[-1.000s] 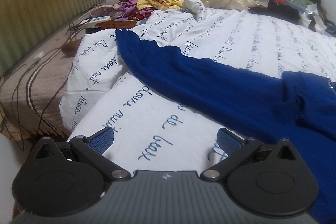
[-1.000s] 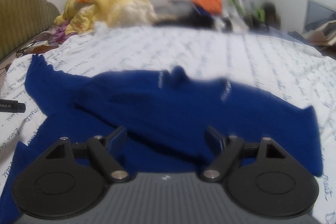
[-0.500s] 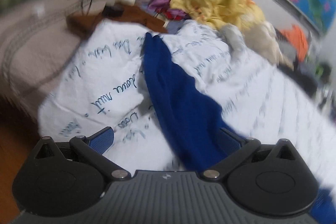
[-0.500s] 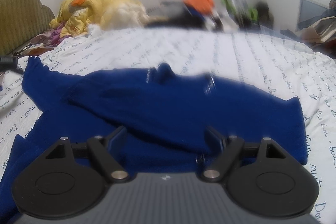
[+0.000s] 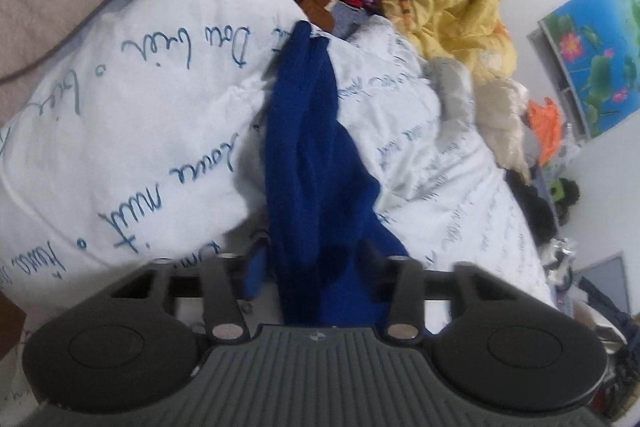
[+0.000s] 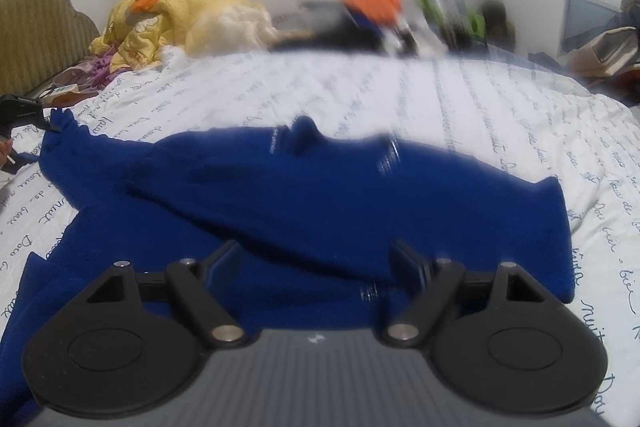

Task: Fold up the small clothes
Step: 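Grasp the other sweater sleeve with the left gripper, then fold the held sleeve with the left gripper across the sweater body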

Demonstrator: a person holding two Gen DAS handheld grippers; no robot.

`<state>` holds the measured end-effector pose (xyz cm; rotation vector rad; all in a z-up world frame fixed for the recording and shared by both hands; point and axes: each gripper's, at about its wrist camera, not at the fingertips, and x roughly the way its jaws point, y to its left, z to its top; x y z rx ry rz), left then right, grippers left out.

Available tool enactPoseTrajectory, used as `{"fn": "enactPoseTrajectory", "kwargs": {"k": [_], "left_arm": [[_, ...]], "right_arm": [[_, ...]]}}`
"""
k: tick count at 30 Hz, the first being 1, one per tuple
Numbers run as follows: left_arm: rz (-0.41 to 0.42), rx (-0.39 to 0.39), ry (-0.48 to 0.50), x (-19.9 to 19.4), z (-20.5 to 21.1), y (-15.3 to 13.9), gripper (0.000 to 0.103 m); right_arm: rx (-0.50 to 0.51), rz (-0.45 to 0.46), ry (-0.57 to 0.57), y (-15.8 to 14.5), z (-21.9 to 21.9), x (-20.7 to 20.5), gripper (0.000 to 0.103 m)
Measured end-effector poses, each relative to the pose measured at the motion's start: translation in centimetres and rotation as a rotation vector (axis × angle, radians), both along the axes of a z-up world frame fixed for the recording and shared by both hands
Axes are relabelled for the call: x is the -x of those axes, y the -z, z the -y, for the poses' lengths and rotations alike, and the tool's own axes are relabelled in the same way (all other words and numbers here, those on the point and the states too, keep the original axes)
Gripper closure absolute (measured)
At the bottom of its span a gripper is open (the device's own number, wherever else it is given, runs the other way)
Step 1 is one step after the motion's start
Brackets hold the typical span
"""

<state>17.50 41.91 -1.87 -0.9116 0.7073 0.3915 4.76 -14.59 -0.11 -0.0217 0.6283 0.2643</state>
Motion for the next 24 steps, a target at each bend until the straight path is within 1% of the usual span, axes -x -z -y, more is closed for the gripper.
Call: {"fn": "enactPoseTrajectory", "kwargs": {"k": [1,3,4,5,7,8,9,10,11,12,15,17,19,21,23,24], "left_arm": [[-0.012,-0.009,-0.025,0.0,-0.1,0.1,0.083],[-0.026,-0.041,-0.095,0.3,0.0,0.1,0.100],[-0.028,-0.076,-0.129,0.6,0.3,-0.3,0.100],[-0.027,-0.123,-0.142,0.7,0.9,-0.9,0.100],[-0.033,-0.265,-0.132,0.5,3.2,-2.7,0.101],[-0.035,-0.358,-0.111,0.3,4.9,-3.7,0.101],[-0.023,-0.449,-0.079,0.2,6.8,-4.8,0.101],[0.002,-0.522,-0.038,0.2,8.8,-5.8,0.101],[0.036,-0.573,0.009,0.3,10.9,-6.8,0.101],[0.069,-0.601,0.054,0.4,12.9,-7.6,0.101],[0.171,-0.642,0.192,1.1,19.2,-9.6,0.101],[0.221,-0.645,0.299,1.6,23.6,-10.3,0.101],[0.254,-0.638,0.407,1.9,27.7,-10.3,0.101],[0.255,-0.645,0.518,2.2,31.9,-9.5,0.101],[0.235,-0.640,0.611,2.2,35.4,-7.7,0.101],[0.212,-0.647,0.687,2.1,37.3,-6.8,0.098]], "right_arm": [[0.000,0.000,0.002,0.0,0.1,0.0,0.022],[-0.001,-0.002,0.004,0.1,0.1,0.2,0.022],[-0.003,-0.003,0.005,0.1,0.2,0.2,0.022],[-0.004,-0.004,0.005,0.0,0.3,0.3,0.022],[-0.008,0.000,0.010,0.0,0.6,0.5,0.022],[-0.012,0.004,0.016,-0.1,1.0,0.6,0.022],[-0.019,0.006,0.025,-0.2,1.3,0.6,0.022],[-0.027,0.008,0.036,-0.3,1.7,0.6,0.022],[-0.038,0.010,0.049,-0.4,2.2,0.7,0.022],[-0.048,0.010,0.062,-0.4,2.6,0.6,0.022],[-0.075,0.005,0.109,-0.4,4.1,0.6,0.022],[-0.098,-0.006,0.134,-0.1,5.1,0.5,0.022],[-0.121,-0.018,0.162,0.1,6.1,0.5,0.022],[-0.143,-0.025,0.188,0.4,7.1,0.5,0.022],[-0.162,-0.030,0.214,0.5,8.0,0.5,0.022],[-0.174,-0.033,0.225,0.6,8.4,0.5,0.022]]}}
